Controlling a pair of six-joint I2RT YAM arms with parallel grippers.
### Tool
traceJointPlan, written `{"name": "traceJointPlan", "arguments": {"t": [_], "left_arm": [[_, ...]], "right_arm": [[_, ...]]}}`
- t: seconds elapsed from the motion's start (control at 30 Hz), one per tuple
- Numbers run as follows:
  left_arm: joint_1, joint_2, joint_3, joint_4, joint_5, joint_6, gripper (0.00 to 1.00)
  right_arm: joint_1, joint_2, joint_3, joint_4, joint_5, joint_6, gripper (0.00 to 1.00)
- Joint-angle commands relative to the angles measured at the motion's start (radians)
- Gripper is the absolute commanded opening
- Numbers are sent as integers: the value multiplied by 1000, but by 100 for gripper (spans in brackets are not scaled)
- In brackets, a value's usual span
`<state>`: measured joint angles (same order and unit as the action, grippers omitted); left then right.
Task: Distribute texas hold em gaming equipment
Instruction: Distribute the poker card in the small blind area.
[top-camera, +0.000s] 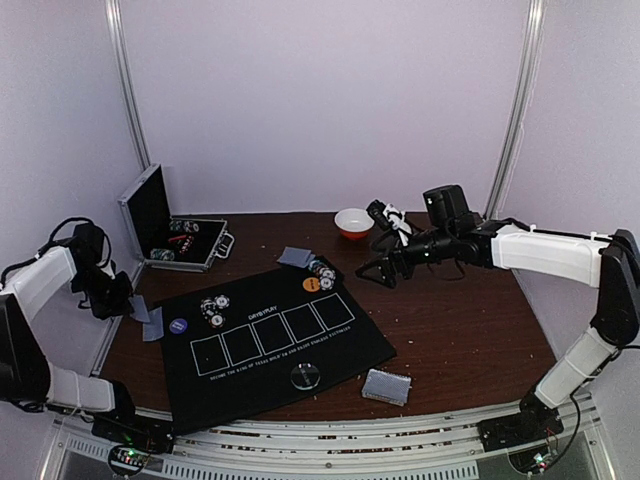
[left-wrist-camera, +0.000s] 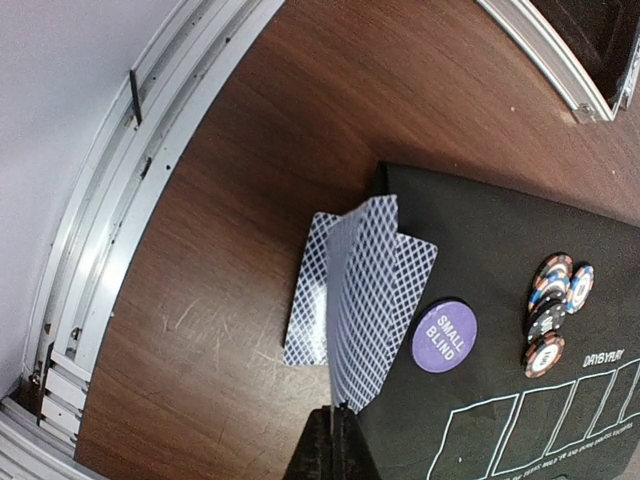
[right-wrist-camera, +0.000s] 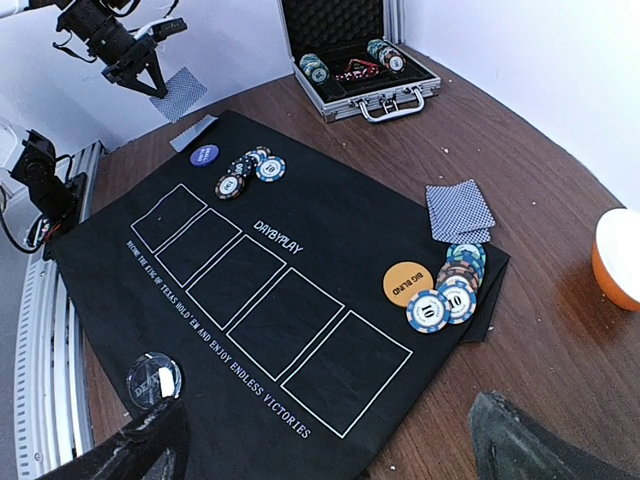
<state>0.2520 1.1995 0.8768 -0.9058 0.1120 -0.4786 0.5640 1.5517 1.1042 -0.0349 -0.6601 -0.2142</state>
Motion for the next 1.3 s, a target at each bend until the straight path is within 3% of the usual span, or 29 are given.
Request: {"name": "traceJointPlan", "arguments": {"t": [0.0, 0.2, 0.47, 1.27], "left_arm": [[6, 48, -18, 78, 26, 40, 0], [6, 44, -95, 152, 31, 59, 0], [6, 58, -80, 181, 57, 118, 0], [6, 176, -31, 134, 20, 146, 0]], "right_arm": [[-15, 16, 4, -6, -50, -13, 100], [-22, 26, 11, -18, -58, -15, 100], [-24, 43, 27, -49, -65, -25, 100], [-27, 64, 60, -102, -76, -40, 100]]}}
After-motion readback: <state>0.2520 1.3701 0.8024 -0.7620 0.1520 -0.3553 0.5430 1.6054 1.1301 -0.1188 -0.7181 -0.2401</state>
